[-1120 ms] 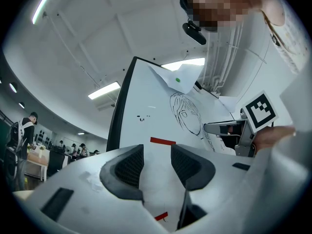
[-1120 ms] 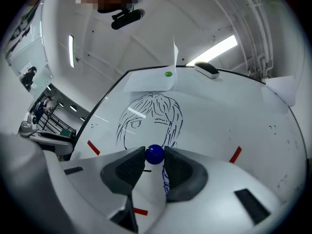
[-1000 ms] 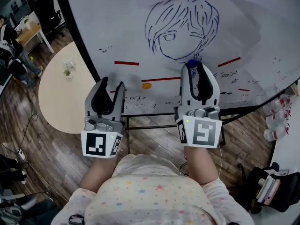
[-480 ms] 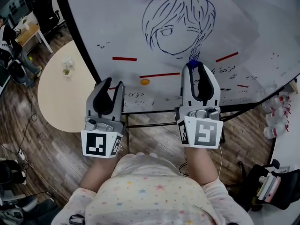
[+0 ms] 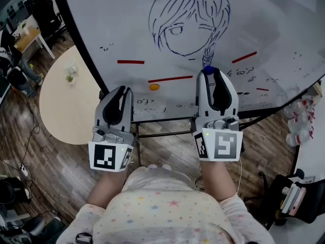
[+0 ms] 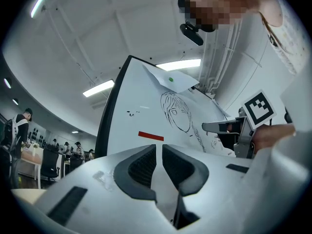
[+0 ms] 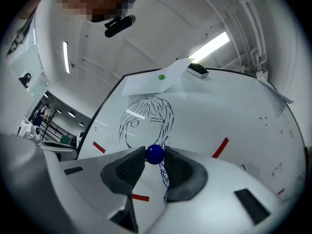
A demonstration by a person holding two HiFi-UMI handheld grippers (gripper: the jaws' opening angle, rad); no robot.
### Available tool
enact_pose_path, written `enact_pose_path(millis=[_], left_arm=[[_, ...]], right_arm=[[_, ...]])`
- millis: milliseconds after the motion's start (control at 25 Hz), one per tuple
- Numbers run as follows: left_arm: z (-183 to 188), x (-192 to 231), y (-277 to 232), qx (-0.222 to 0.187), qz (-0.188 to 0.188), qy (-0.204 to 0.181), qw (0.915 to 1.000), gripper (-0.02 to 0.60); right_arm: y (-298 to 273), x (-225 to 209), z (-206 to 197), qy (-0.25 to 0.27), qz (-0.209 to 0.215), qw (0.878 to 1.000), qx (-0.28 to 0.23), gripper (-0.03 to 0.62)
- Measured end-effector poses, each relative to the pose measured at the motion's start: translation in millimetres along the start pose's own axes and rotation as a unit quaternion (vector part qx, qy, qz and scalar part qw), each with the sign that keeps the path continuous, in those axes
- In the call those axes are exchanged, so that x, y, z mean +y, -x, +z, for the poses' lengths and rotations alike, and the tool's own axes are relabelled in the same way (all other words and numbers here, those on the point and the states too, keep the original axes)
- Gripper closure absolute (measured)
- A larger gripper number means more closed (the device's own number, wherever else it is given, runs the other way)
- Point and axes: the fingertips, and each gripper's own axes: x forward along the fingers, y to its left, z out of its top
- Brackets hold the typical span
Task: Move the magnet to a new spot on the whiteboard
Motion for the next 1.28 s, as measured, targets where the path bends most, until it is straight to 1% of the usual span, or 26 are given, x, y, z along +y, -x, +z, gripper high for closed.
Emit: enact_pose_path(millis=[320, 720, 920, 1280], left_arm=[[-11, -5, -1, 0.011, -0.007, 0.005, 0.9999, 0.546], [-17, 0, 4, 0.009, 0.007, 0.009, 0.9999, 0.552], [-21, 5, 7, 0.004, 0.012, 0.019, 0.9997, 0.554], [-36, 3, 5, 0.024, 0.007, 0.021, 0.9995, 0.555]], right_arm=[[6, 1, -6, 0.0, 0.004, 1.0, 0.004, 0.471], [8, 11, -25, -0.003, 0.02, 1.0, 0.022, 0.471], [8, 16, -37, -0.006, 0.027, 0.999, 0.035, 0.471], [7, 23, -58, -0.014, 0.038, 0.998, 0.055, 0.471]])
